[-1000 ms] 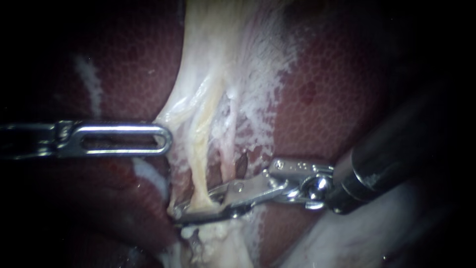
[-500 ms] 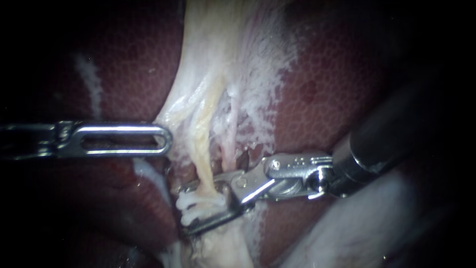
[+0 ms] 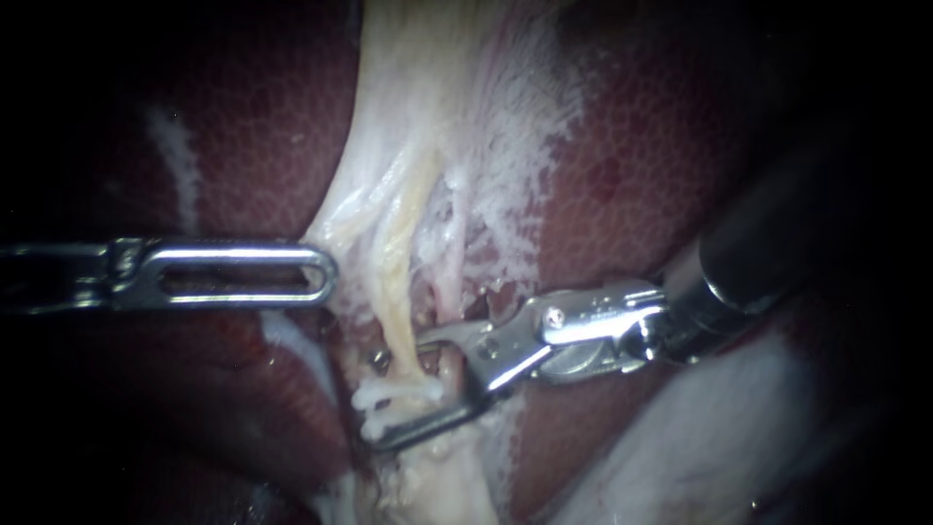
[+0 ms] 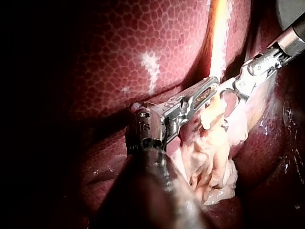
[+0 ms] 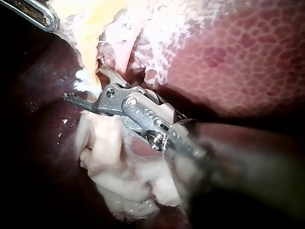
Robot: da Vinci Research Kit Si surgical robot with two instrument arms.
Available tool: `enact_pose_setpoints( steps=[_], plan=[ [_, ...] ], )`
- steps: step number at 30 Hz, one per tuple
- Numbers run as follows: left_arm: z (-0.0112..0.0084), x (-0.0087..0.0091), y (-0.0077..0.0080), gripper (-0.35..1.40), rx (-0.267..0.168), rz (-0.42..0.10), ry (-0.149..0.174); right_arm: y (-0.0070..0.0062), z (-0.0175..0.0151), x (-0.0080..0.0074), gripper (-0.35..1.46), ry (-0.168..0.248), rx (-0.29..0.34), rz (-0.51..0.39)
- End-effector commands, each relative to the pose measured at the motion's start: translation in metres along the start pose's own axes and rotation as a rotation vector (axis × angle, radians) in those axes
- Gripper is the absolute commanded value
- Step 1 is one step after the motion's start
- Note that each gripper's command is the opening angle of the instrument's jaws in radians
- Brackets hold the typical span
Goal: Going back second clip left tube
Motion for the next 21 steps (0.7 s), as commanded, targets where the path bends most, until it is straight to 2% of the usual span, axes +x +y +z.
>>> enact_pose_setpoints(
  steps=[1,8,16,21],
  plan=[
    [0.0,0.0,0.0,-0.35,0.0,0.0,0.0,-0.0002,-0.0003,0.0001,0.6,0.003,0.002,0.013],
    [0.0,0.0002,0.0001,-0.35,0.0,0.001,0.0,-0.0014,-0.0042,0.0005,0.6,0.005,-0.013,0.025],
    [0.0,0.0002,0.0001,-0.35,0.0,0.002,0.0,-0.0017,-0.0088,0.0015,0.6,0.009,-0.043,0.047],
    [0.0,0.0003,0.0001,-0.35,0.0,0.002,0.0,-0.0019,-0.0119,0.0026,0.6,0.01,-0.071,0.044]
  ],
)
